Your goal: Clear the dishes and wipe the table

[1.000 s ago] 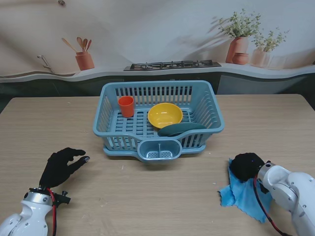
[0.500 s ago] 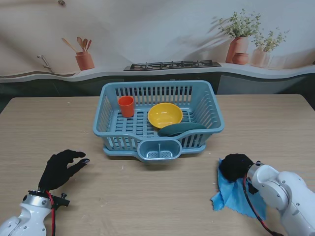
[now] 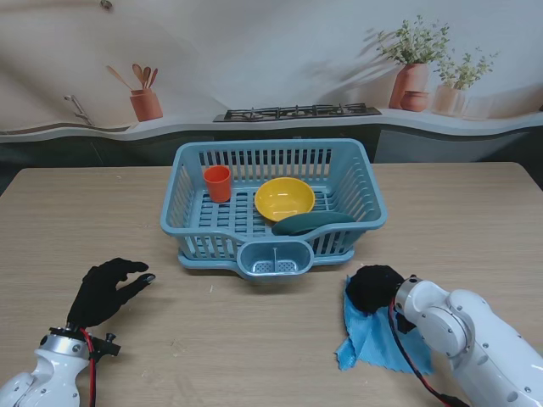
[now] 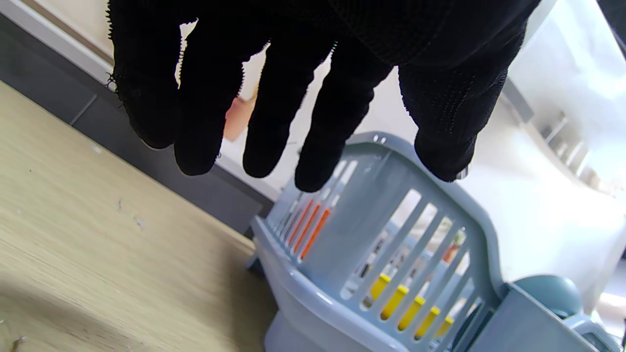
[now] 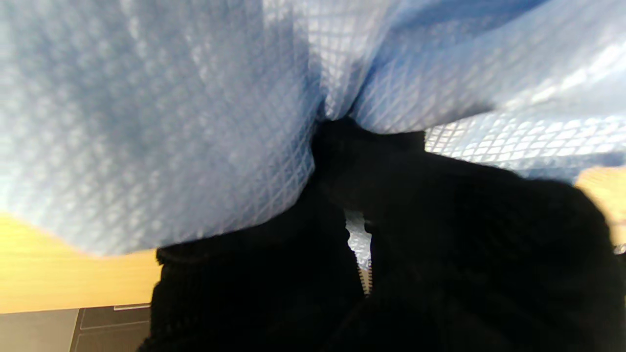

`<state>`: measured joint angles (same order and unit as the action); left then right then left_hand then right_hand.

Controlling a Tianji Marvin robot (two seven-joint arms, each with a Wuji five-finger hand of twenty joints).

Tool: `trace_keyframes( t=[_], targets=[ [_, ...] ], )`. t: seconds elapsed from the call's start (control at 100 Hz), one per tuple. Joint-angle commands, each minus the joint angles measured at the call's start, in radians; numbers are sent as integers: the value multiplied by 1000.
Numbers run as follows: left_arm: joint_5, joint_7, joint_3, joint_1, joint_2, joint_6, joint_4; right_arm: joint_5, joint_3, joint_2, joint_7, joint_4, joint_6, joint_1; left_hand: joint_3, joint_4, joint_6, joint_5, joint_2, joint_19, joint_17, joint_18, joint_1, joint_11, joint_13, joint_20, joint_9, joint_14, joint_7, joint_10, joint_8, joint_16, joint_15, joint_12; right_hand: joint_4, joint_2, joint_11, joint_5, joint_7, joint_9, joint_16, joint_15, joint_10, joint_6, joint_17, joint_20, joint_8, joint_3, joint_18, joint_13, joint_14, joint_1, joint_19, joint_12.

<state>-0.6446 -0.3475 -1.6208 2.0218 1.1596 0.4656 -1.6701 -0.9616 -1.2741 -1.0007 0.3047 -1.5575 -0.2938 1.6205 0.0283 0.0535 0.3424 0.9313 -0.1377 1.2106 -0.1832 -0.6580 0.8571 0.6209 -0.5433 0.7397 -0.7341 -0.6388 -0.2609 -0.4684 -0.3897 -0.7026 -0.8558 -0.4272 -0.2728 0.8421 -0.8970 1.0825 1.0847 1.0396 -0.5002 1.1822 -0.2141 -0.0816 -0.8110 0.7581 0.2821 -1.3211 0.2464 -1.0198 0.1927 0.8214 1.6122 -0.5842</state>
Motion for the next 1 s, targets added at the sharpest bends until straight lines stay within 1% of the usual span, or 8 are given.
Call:
trace_keyframes(
  t=[0.0, 0.23, 0.4, 0.51, 0.61, 0.75, 0.87, 0.99],
  targets=[
    [2, 15, 1, -1, -2, -7, -5, -29, -28, 6, 21, 11, -26, 20, -26, -26, -8, 42, 42, 16, 1, -10, 29, -4, -18, 14, -8, -42, 13, -17, -5, -10, -15, 0, 3, -26, 39, -7, 8, 6, -4, 30, 26, 25, 4, 3, 7, -12, -57, -1, 10, 38, 14, 40],
    [7, 30, 6, -6, -4, -16, -8, -109, -167, 15, 32, 23, -105, 68, -27, -26, -1, 44, 43, 18, -3, -12, 30, -3, -20, 16, -9, -42, 15, -20, -2, -10, -18, -1, 3, -24, 38, -4, 8, 3, -4, 33, 24, 25, 12, 5, 6, -14, -56, 3, 13, 38, 16, 41],
    [7, 35, 8, -10, -5, -20, -8, -177, -251, 14, -14, 34, -115, 115, -28, -26, -2, 44, 41, 18, -3, -13, 31, -3, -20, 16, -10, -43, 15, -20, -1, -10, -18, -1, 3, -22, 37, -4, 9, 3, -4, 35, 22, 29, 14, 6, 5, -16, -55, 4, 17, 39, 19, 41],
    [8, 43, 9, -13, -7, -23, -7, -207, -281, 14, -35, 37, -117, 131, -29, -26, -3, 45, 42, 17, -3, -13, 30, -3, -20, 16, -10, -43, 15, -19, 0, -10, -18, -1, 2, -23, 37, -4, 8, 2, -4, 36, 21, 30, 12, 7, 5, -16, -53, 5, 17, 38, 20, 41],
    [17, 59, 9, -17, -9, -26, -8, -217, -286, 14, -47, 36, -117, 133, -29, -26, -3, 43, 43, 17, -2, -13, 30, -4, -19, 16, -8, -41, 16, -18, 0, -10, -18, -1, 2, -23, 36, -4, 8, 2, -3, 36, 20, 30, 12, 7, 5, -16, -53, 4, 17, 38, 20, 41],
    [24, 96, 12, -14, -15, -53, -21, -192, -267, 11, -38, 21, -110, 131, -29, -26, -4, 32, 43, 12, 10, -7, 29, -12, -6, 14, 3, -40, 21, -18, 3, -7, -9, 3, 2, -23, 36, -5, 8, 1, -3, 37, 17, 31, 9, 6, 4, -15, -52, 4, 18, 38, 20, 42],
    [31, 108, 16, -16, -16, -60, -28, -166, -227, 11, -23, 9, -116, 117, -29, -26, -2, 35, 40, 13, 7, -9, 31, -11, -10, 14, -1, -44, 21, -21, 4, -7, -10, 2, 2, -25, 36, -6, 8, 2, -2, 37, 22, 31, 8, 5, 4, -14, -53, 3, 16, 38, 20, 42],
    [39, 129, 18, -15, -19, -67, -35, -116, -168, 8, -3, -1, -89, 94, -29, -26, -5, 33, 44, 13, 8, -8, 29, -12, -8, 13, 1, -40, 22, -17, 5, -8, -10, 3, 2, -25, 35, -7, 7, 2, -2, 37, 20, 32, 8, 5, 3, -14, -52, 2, 18, 38, 19, 42]
  ],
)
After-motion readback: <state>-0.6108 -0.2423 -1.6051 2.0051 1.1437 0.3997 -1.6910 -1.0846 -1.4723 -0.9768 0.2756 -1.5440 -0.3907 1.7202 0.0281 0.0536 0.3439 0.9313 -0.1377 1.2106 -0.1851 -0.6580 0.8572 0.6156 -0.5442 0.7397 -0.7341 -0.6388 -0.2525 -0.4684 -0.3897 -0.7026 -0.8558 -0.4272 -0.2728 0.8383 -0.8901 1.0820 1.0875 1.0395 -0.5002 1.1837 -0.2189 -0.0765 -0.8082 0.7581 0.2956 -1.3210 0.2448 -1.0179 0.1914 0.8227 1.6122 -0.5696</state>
